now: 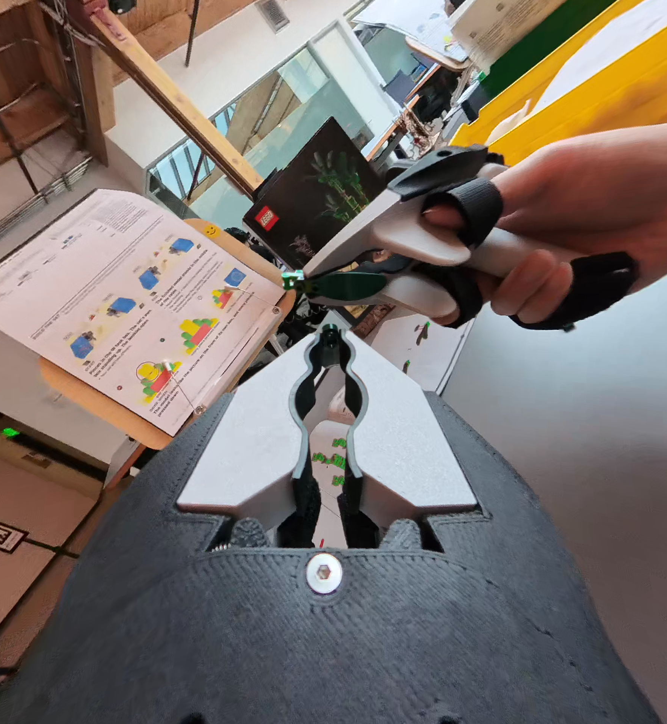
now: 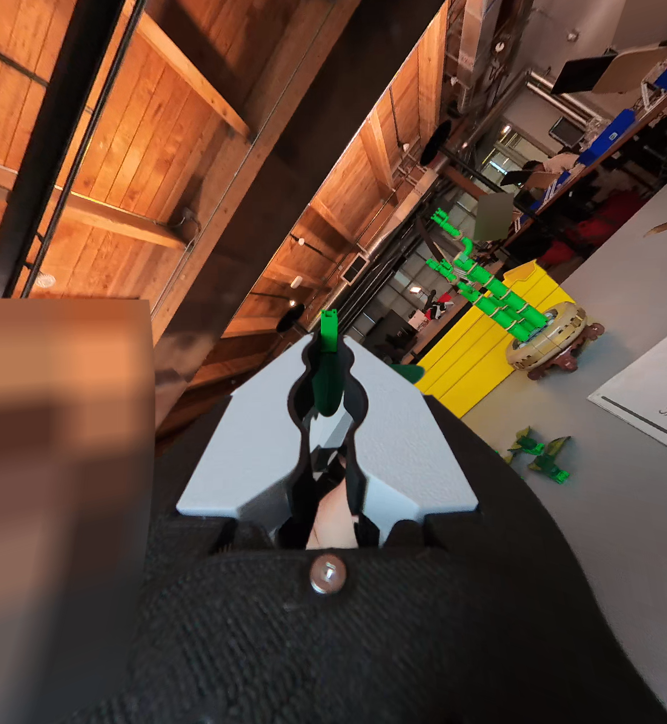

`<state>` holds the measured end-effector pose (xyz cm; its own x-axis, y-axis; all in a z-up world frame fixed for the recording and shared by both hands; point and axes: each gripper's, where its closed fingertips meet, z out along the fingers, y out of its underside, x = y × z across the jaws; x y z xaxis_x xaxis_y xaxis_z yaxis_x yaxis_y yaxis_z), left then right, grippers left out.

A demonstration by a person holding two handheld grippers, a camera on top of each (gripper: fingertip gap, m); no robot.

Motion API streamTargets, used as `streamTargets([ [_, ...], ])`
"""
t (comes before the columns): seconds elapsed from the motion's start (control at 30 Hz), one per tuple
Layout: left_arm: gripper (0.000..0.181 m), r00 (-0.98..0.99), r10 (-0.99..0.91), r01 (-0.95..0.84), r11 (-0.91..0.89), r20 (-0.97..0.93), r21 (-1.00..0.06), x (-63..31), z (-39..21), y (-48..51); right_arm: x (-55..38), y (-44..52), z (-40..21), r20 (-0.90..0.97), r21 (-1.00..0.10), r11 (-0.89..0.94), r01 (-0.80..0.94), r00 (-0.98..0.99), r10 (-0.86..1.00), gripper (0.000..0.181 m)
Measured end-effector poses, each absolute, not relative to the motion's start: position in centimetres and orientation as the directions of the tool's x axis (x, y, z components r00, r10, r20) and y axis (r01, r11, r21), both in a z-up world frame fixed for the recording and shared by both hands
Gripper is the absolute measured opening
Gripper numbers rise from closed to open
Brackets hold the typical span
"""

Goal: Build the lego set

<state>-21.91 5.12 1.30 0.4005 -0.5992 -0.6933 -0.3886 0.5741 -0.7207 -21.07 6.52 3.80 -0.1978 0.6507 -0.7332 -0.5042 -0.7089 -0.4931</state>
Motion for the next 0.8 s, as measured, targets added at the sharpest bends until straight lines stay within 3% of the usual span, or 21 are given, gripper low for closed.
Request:
streamTargets([
  [0.17,0.006,0.358,-0.562,-0.354,0.657,-0.746,-0.665,-20.5,1.8,2.5,-22.0,6.7,2.7,-0.741,-0.544,-0.692,-0.474,-0.116,0.662,0.006],
  [0.33,0.005,0.355,-0.633,-0.278,0.631,-0.688,-0.724,-19.9,2.5,1.0,-21.9,7.1,2.6,-0.68,-0.642,-0.581,-0.501,0.023,0.733,0.005],
  [0.8,0.006,0.364,-0.629,-0.271,0.634,-0.686,-0.725,-19.3,2.2,0.7,-22.9,6.2,2.9,-0.662,-0.634,-0.601,-0.486,-0.06,0.747,0.006],
])
